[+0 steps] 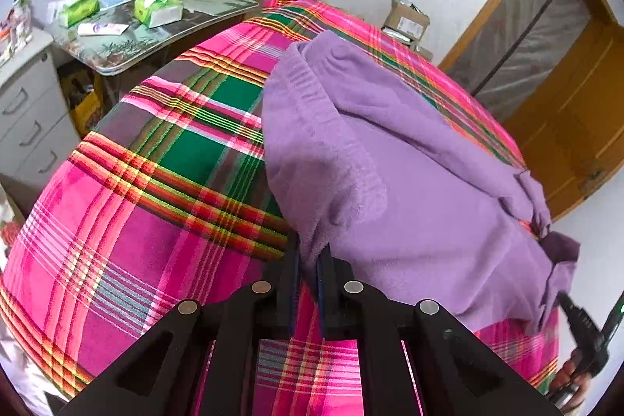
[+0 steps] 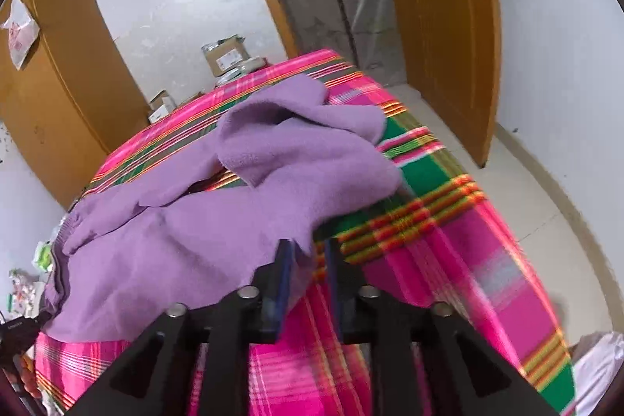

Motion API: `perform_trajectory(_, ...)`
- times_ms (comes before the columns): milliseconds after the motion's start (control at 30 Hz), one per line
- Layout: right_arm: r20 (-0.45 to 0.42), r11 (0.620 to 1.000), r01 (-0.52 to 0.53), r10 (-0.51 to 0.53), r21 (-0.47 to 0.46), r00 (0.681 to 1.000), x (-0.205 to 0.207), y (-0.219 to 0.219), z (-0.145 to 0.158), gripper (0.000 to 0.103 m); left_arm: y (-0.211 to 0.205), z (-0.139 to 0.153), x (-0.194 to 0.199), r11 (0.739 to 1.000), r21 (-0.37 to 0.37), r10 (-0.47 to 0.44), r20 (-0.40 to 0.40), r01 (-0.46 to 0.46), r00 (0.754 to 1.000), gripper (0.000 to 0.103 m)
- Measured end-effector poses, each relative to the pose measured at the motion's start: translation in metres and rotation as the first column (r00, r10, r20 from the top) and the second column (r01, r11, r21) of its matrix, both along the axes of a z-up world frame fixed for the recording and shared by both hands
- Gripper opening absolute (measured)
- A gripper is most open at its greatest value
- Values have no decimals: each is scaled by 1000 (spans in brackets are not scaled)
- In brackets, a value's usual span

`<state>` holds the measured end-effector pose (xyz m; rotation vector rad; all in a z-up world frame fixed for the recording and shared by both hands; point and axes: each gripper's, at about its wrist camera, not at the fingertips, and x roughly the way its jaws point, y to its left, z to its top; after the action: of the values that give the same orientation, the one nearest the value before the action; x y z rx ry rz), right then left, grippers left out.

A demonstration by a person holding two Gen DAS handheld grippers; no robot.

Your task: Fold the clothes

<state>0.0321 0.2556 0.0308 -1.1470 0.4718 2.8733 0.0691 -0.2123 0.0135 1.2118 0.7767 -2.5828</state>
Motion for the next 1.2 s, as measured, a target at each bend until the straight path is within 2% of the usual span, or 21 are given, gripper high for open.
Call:
perform_trajectory(167,-78,999,29,-26,34,997,32,-12,13,28,-3,-2,1,1000,15,0,-11,0,1000,7)
perform_trajectory(267,-126,995,-93,95,25,987,40,-35,13,28,-6,-5,3,1000,23,1,-9,-1,1000,7)
perform_trajectory(367,-50,967,-246,249,60,967,30,-69,2,28,-10,-6,7,999,31,9,-9,-9,1000,7)
perform_trajectory(467,6,943,-324,325,70,946,22,-93,-9,28,-16,-3,14,999,31,33,-24,-32,999,9)
perform_trajectory(633,42,934,-355,353,45,935,12,-107,-17,28,-32,-1,26,996,27,91,-35,-90,995,10)
perform_trajectory(800,53,925,-375,372,57,927,8,-115,-20,28,-49,-4,34,988,-3,153,-16,-153,988,8)
perform_trajectory(867,56,924,-379,377,55,925,5,-119,-21,28,-52,-3,36,985,5,171,-21,-171,985,12)
perform_trajectory(933,58,919,-390,387,61,920,5,-122,-20,29,-45,3,35,988,-36,152,-37,-153,988,24)
perform_trajectory(1033,56,911,-405,401,76,914,6,-126,-19,38,-26,15,26,989,-115,87,-54,-93,995,37)
perform_trajectory(1100,62,913,-401,397,71,916,5,-126,-20,40,-12,23,19,983,-177,41,-64,-52,997,42)
perform_trajectory(1200,62,917,-394,391,63,919,5,-126,-21,42,8,27,8,956,-294,4,-46,-17,999,43)
